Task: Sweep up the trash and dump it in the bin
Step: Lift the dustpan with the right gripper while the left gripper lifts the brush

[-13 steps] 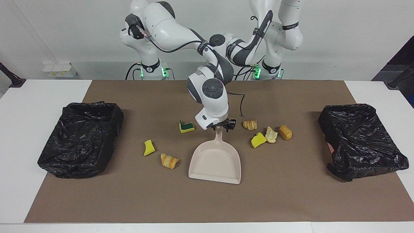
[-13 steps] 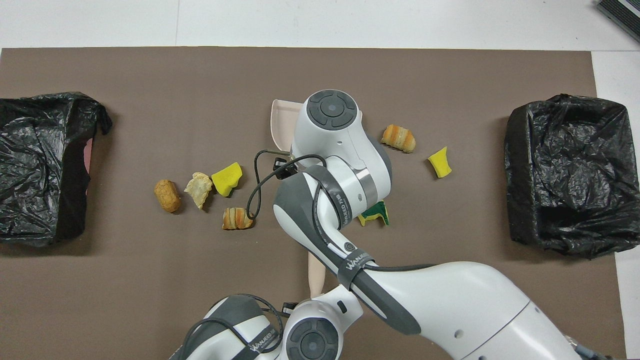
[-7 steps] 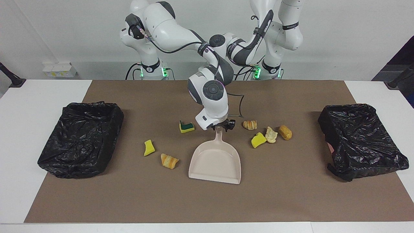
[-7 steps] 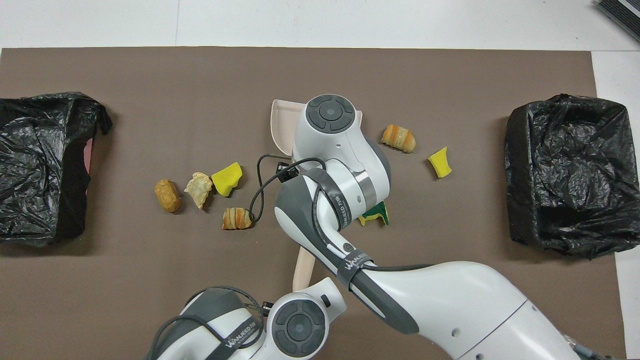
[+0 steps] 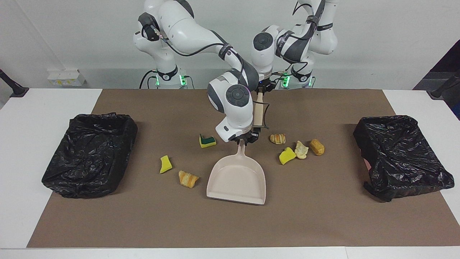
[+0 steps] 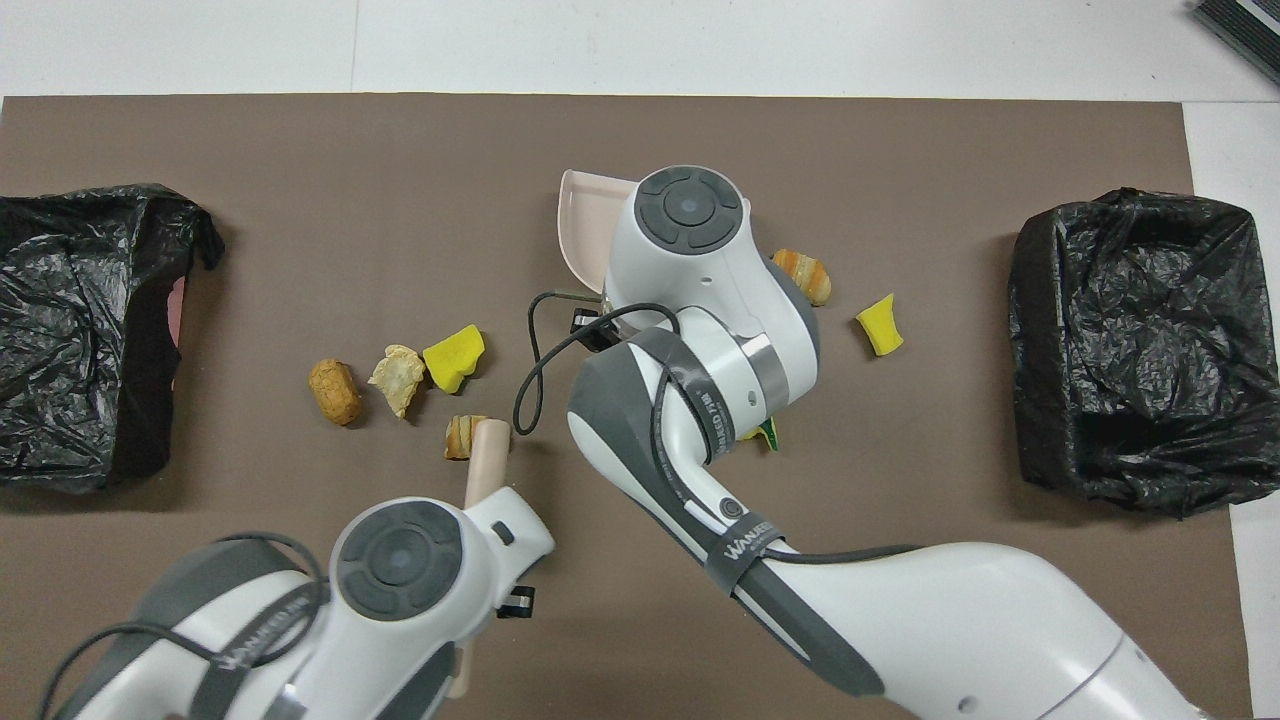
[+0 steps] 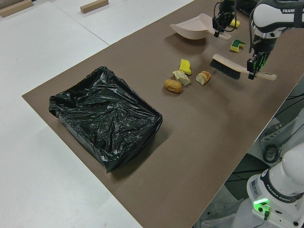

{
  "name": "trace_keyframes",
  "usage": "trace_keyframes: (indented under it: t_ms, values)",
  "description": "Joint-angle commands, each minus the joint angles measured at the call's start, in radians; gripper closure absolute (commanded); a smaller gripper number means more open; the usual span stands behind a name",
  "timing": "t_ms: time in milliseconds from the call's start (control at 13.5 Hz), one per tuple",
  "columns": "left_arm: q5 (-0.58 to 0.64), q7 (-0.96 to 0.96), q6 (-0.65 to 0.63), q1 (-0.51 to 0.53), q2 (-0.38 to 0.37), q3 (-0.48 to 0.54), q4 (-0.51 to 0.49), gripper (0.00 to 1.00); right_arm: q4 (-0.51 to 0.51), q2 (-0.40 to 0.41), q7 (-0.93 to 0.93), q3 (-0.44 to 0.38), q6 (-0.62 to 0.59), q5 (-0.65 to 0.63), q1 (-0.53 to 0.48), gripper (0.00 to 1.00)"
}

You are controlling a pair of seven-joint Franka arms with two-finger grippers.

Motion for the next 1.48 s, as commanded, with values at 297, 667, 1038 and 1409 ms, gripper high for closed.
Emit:
trace_keyframes:
  t_ms: [297,667,1038,1409]
  values:
    - [0.052,0.160,0.054,0.419,0.003,-0.011,0.039,1.00,-0.040,-0.126,-0.554,0.009,-0.121,-0.002,-0.113,1.00]
    - [0.051,0.215,0.111,0.535,0.099,-0.011,0.082,1.00,-0.100,-0.161,-1.063,0.005,-0.210,-0.039,-0.151,1.00]
    - [0.051,0.237,0.203,0.480,0.141,-0.014,-0.013,1.00,-0.169,-0.186,-1.423,0.006,-0.190,-0.146,-0.138,1.00]
    - [0.041,0.234,0.272,0.420,0.170,-0.017,-0.028,1.00,-0.235,-0.186,-1.594,0.008,-0.182,-0.238,-0.078,1.00]
